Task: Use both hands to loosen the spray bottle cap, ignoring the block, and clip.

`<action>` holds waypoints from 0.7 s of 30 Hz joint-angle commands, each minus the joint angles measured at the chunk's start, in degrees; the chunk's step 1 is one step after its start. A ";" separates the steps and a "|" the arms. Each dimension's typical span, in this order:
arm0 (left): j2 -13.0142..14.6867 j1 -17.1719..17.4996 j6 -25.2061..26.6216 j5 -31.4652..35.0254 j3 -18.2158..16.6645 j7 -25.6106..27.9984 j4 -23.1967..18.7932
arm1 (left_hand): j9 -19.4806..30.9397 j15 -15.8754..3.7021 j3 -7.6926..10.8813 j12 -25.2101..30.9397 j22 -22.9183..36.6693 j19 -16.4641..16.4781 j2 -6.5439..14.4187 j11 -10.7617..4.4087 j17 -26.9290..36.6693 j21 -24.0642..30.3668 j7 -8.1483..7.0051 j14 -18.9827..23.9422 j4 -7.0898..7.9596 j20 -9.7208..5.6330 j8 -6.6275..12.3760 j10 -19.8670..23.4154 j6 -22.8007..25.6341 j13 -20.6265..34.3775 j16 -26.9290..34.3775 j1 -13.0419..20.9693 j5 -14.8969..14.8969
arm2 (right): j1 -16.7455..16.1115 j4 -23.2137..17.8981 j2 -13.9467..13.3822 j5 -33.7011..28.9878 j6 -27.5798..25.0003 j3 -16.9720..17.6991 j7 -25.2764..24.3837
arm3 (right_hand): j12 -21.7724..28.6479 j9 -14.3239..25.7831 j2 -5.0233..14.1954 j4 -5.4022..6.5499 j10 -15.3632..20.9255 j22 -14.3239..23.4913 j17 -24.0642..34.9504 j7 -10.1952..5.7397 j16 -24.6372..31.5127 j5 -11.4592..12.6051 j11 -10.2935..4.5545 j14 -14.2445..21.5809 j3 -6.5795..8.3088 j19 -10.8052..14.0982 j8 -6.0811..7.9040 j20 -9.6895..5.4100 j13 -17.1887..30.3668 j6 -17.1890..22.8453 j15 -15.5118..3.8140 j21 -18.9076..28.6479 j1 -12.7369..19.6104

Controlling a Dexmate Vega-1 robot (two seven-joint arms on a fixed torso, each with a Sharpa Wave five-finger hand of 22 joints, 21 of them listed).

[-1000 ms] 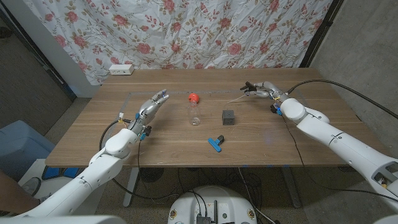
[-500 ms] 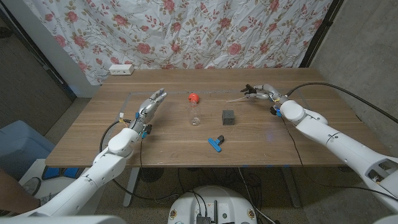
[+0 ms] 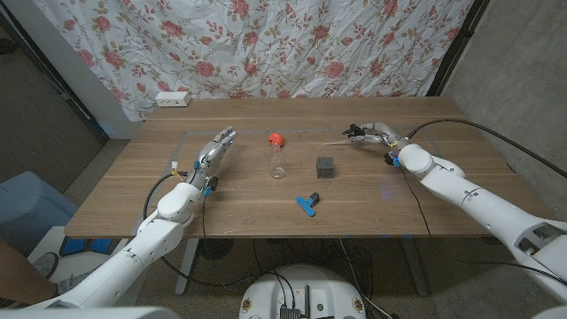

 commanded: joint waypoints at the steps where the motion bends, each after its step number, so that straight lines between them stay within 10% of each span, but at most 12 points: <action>1: -0.32 -0.50 1.13 -0.47 0.27 0.12 0.16 | 0.17 0.02 0.52 0.33 0.18 0.35 0.71 -0.08 0.12 0.29 0.12 0.04 0.31 -0.80 0.02 0.54 0.60 -0.04 -0.10 -0.51 0.39 | 1.51 2.72 0.55 -0.40 1.69 -1.05 1.37 | -0.12 -0.47 -0.34 -0.25 -1.29 0.16 0.08 0.00 -0.19 -0.28 0.21 -0.68 0.16 -0.65 -1.01 0.08 0.07 -2.10 0.25 0.10 1.26; 10: -0.72 -0.79 1.34 -0.71 0.45 0.14 0.43 | 0.18 -0.01 0.83 0.31 0.19 0.47 1.56 -0.04 0.16 0.27 0.31 0.13 0.54 -0.71 0.01 0.75 0.90 -0.04 -0.13 -1.03 0.48 | 2.07 2.95 0.29 -0.58 1.59 -1.45 2.52 | -0.40 -1.13 -1.43 0.06 -4.19 0.16 0.07 0.06 -0.79 -0.20 0.64 -2.13 -0.21 -1.48 -2.90 0.48 0.09 -6.10 1.12 0.10 1.36; 21: -0.81 -0.52 1.58 -1.09 0.43 0.26 0.45 | 0.18 -0.03 1.17 0.29 0.19 0.54 2.22 0.05 0.17 0.23 0.47 0.31 0.74 -0.65 0.00 1.00 1.29 -0.04 -0.16 -1.64 0.54 | 2.81 3.28 -0.21 -0.52 2.40 -1.84 4.65 | -0.24 -3.78 -3.59 0.84 -10.35 0.17 0.33 0.10 -1.79 0.99 2.24 -5.33 -1.14 -4.30 -9.02 0.88 0.13 -17.40 2.88 0.01 -0.25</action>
